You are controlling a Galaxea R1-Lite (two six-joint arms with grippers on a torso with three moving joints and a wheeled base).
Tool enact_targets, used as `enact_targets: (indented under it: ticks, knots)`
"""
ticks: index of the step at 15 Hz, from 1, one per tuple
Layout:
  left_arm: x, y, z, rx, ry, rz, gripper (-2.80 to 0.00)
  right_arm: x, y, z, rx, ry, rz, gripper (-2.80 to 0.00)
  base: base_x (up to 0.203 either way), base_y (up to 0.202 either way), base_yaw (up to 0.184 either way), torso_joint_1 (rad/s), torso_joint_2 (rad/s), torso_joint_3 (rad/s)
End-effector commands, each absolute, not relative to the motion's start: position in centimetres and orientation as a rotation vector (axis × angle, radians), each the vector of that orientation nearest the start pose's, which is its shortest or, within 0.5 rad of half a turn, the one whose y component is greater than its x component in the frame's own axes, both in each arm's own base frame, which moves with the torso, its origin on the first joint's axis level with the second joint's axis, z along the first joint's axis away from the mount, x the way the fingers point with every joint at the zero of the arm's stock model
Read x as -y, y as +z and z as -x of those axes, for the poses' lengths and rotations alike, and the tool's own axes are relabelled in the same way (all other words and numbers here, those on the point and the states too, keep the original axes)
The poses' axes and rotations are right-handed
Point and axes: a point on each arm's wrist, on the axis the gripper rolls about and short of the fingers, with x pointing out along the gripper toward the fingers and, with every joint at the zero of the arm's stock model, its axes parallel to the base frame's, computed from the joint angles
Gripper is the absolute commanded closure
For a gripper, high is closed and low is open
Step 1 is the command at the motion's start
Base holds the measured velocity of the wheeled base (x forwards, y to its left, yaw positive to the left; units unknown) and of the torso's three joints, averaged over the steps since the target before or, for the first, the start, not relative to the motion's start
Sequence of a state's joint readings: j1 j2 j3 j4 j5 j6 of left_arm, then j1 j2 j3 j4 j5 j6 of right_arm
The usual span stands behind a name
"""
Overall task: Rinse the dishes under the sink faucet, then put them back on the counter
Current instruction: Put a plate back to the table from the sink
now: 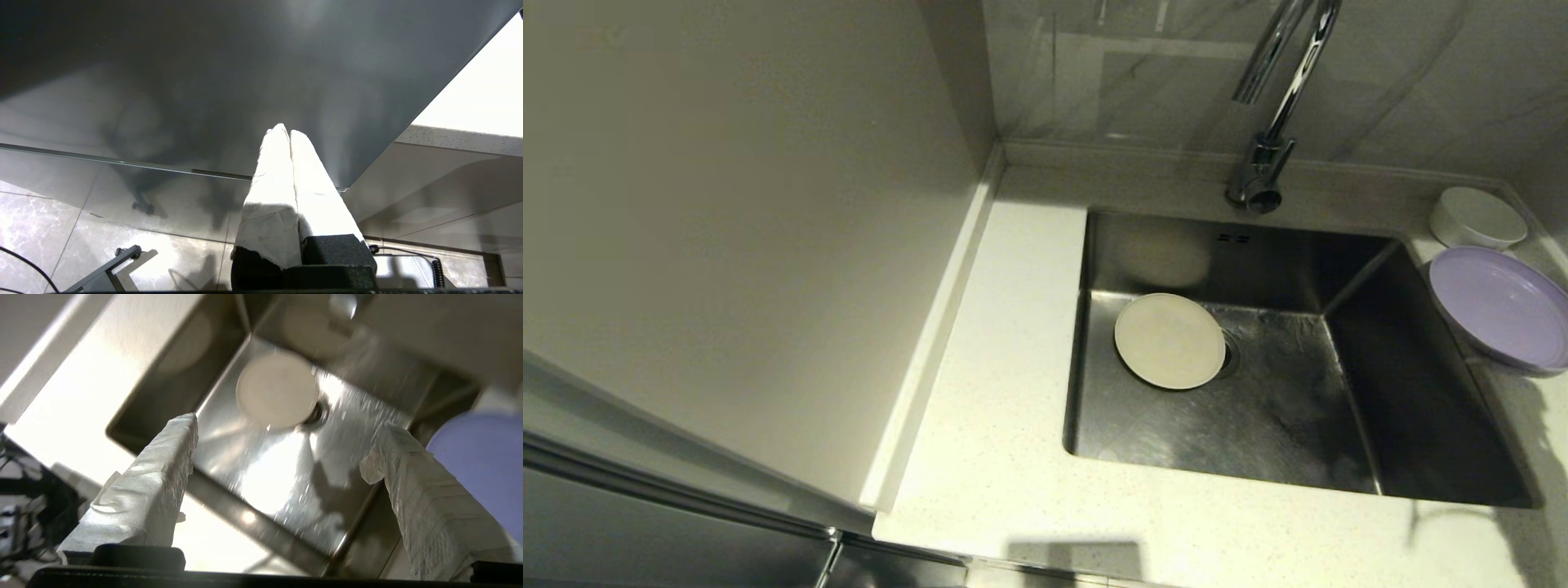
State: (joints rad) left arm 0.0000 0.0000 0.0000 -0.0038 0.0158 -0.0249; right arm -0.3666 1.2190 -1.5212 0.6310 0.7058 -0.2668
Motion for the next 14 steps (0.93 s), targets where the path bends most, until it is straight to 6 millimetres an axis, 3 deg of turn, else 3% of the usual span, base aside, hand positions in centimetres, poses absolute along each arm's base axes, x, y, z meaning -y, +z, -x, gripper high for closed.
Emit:
enact_targets:
  ticks: [1, 3, 6, 9, 12, 14]
  knots:
    - [0.0, 7.6, 2.3, 0.008, 0.017, 0.026, 0.0, 3.1, 35.9, -12.0, -0.291, 0.355, 0.074, -2.8, 0.0, 0.0, 0.0, 0.0, 0.0, 0.0]
    - [0.0, 7.6, 2.3, 0.008, 0.015, 0.026, 0.0, 3.0, 34.5, -11.1, -0.366, 0.214, 0.085, -2.8, 0.0, 0.0, 0.0, 0.0, 0.0, 0.0]
    - [0.0, 7.6, 2.3, 0.008, 0.017, 0.026, 0.0, 3.5, 33.4, -12.5, -0.458, 0.095, 0.107, -2.8, 0.0, 0.0, 0.0, 0.0, 0.0, 0.0]
    - [0.0, 7.6, 2.3, 0.008, 0.017, 0.026, 0.0, 4.5, 32.3, -15.9, -0.512, 0.15, 0.14, -2.8, 0.0, 0.0, 0.0, 0.0, 0.0, 0.0]
    - [0.0, 7.6, 2.3, 0.008, 0.017, 0.026, 0.0, 5.9, 30.0, -21.8, -0.594, 0.189, 0.129, -2.8, 0.0, 0.0, 0.0, 0.0, 0.0, 0.0]
    - [0.0, 7.6, 2.3, 0.008, 0.016, 0.026, 0.0, 5.3, 28.4, -25.9, -0.653, 0.215, 0.15, -2.8, 0.0, 0.0, 0.0, 0.0, 0.0, 0.0]
